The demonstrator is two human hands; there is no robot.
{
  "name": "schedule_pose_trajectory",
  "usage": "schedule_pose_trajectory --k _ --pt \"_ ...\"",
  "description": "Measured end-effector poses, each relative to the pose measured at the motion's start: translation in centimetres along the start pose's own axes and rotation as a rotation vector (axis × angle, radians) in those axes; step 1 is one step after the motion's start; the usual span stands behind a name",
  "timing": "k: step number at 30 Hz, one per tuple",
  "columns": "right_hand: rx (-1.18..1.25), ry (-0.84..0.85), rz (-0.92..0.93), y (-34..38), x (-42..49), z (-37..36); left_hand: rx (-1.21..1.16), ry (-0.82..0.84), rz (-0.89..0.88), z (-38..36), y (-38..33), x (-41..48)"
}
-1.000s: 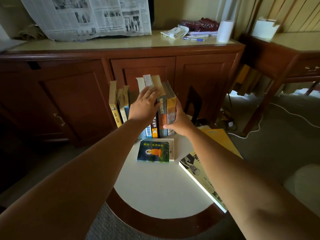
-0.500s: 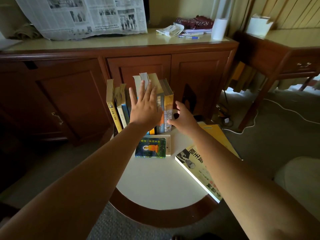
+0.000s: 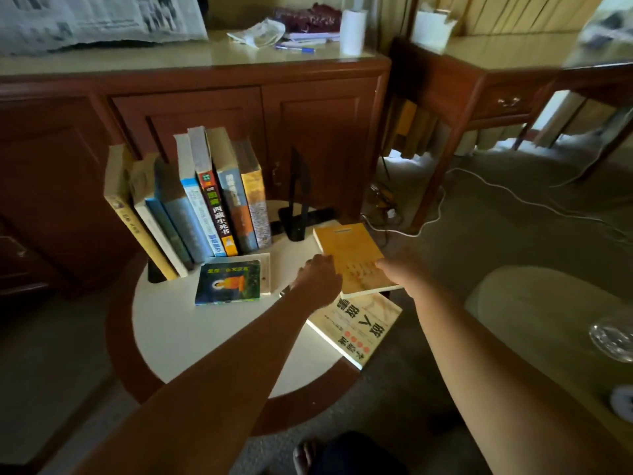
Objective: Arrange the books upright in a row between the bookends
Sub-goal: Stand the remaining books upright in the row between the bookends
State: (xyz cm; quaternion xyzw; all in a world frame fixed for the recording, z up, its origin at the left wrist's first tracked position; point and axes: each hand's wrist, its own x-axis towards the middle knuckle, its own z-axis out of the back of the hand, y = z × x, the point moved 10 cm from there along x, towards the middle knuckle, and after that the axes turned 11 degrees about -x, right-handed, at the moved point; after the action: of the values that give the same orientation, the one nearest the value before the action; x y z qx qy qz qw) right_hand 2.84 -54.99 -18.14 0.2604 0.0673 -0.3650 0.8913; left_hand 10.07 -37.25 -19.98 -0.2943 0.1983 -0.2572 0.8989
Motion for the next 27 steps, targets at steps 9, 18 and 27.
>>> schedule_pose_trajectory --k 9,18,27 --pt "0.536 0.245 -0.029 -0.6 0.4 0.1 0.256 -0.007 -0.106 -1.2 -0.8 -2.4" --pt "0.525 0.26 0.066 3.0 -7.1 6.3 0.076 -0.385 -0.423 9.0 -7.7 -7.6" --pt "0.103 0.071 0.592 12.6 -12.9 10.8 0.01 -0.286 -0.477 19.6 -8.8 -8.0"
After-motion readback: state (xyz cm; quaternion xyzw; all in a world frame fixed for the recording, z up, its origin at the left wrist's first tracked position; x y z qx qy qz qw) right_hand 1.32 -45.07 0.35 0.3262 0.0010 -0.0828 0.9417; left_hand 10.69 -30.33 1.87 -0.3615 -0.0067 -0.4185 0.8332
